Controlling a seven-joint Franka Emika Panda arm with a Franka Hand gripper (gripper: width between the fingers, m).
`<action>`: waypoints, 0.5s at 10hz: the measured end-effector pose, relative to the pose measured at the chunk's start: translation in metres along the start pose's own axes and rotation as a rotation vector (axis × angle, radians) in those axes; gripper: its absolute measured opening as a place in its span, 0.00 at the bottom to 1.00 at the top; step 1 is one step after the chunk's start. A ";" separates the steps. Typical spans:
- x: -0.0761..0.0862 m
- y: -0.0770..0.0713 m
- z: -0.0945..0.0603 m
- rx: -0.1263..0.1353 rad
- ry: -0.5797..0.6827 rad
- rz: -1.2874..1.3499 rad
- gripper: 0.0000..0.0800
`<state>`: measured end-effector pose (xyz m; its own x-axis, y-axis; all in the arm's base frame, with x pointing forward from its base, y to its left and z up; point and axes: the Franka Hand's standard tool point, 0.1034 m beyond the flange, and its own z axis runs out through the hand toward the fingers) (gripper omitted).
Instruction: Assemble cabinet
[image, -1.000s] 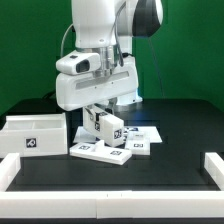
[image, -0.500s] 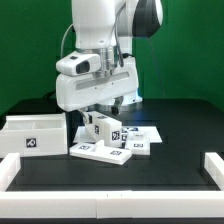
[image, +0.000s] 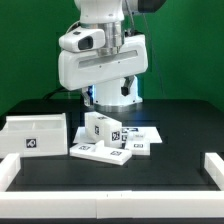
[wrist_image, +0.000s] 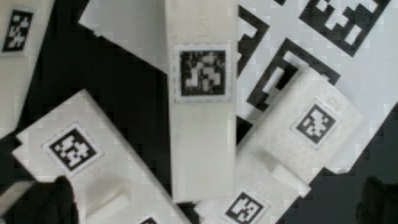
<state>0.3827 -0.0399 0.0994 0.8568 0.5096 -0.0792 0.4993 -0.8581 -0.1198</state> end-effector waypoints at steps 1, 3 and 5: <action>-0.001 0.001 0.001 0.001 -0.001 0.002 1.00; -0.004 0.011 0.001 -0.006 -0.008 0.106 1.00; -0.014 0.043 0.002 -0.009 -0.004 0.180 1.00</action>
Offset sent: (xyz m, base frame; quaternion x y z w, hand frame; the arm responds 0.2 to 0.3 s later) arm 0.0203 -0.0525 0.0032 -0.0910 0.0056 0.1549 0.9837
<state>0.3917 -0.0838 0.0937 0.9318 0.3483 -0.1023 0.3394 -0.9359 -0.0942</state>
